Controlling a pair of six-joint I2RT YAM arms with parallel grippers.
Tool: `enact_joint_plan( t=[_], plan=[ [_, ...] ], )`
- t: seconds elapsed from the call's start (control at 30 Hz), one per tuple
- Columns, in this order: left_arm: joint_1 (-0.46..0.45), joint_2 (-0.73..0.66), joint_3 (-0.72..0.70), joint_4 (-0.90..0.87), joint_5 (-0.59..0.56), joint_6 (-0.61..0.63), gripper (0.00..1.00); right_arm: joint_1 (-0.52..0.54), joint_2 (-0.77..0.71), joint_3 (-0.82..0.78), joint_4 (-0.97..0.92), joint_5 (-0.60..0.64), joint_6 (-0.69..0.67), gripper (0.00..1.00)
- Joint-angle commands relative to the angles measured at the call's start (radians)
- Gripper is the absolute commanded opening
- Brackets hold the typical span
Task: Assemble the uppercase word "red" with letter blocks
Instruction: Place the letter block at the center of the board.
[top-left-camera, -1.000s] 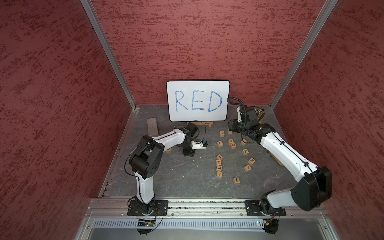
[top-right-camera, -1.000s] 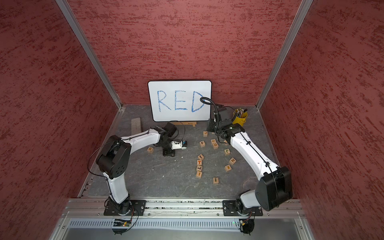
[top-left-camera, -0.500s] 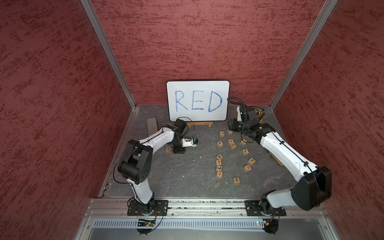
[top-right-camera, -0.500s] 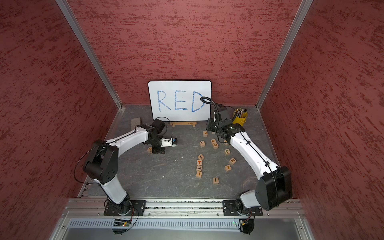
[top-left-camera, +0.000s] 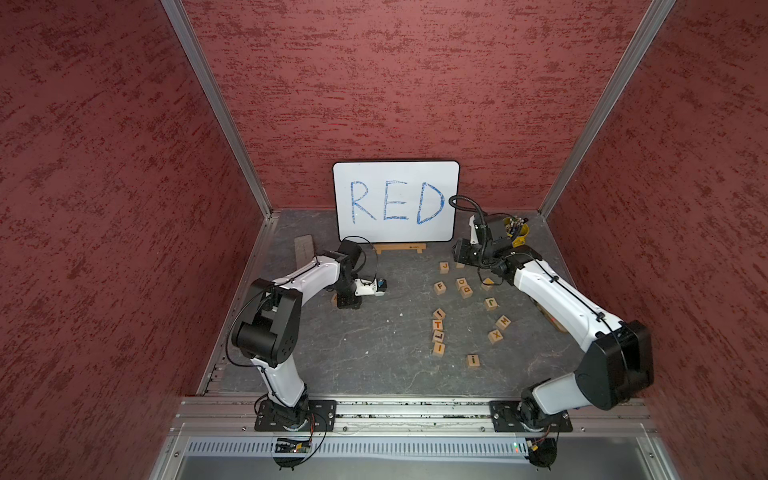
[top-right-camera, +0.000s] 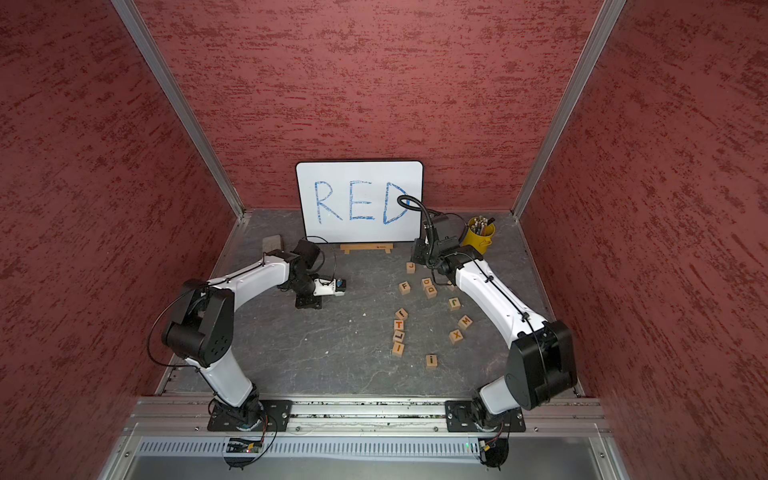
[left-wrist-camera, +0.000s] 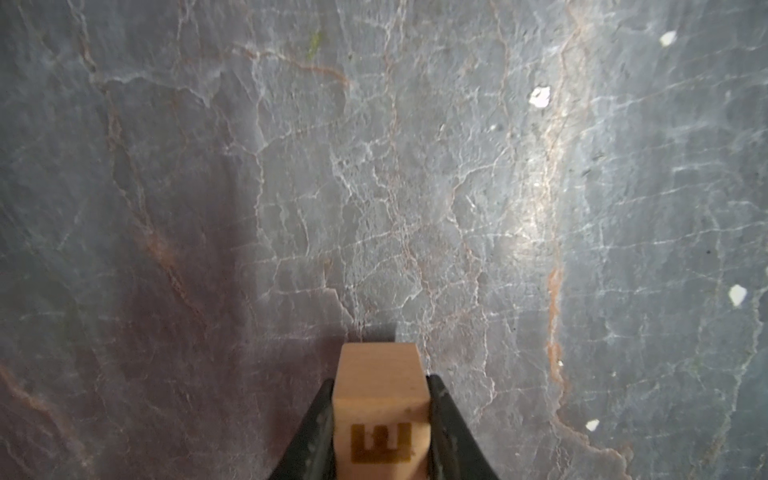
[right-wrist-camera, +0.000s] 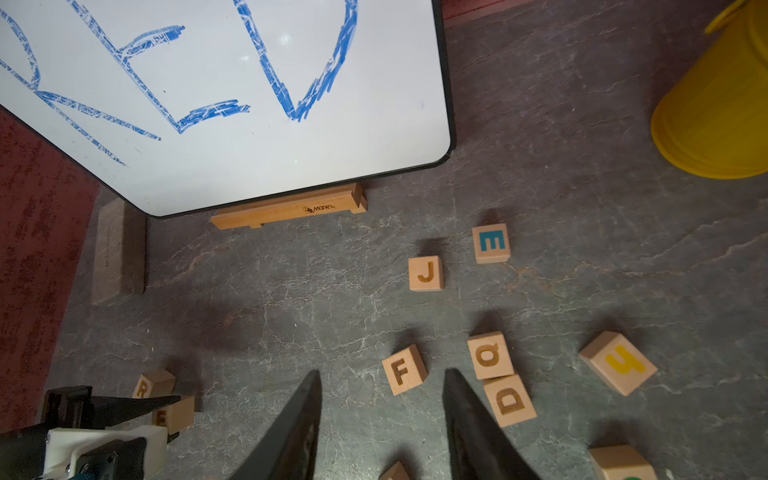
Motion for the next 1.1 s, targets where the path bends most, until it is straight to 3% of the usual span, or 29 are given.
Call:
enact_joint_plan(
  t=[0.0,0.3,0.67,0.8,1.07],
  plan=[
    [0.013,0.015,-0.013,0.030,0.025,0.023,0.24,-0.005,0.004,0.035,0.012,-0.002,0.017,0.49],
    [0.015,0.035,-0.048,0.097,0.014,0.045,0.25,-0.004,0.007,0.032,0.002,0.001,0.018,0.49],
    [0.018,0.028,-0.075,0.129,0.004,0.043,0.40,-0.004,0.017,0.029,0.002,-0.002,0.015,0.49],
    [0.017,0.028,-0.074,0.131,-0.004,0.043,0.48,-0.004,0.017,0.027,0.002,-0.005,0.014,0.49],
    [0.010,0.010,-0.021,0.119,0.005,0.007,0.73,-0.004,0.012,0.019,0.006,-0.003,0.014,0.50]
  ],
)
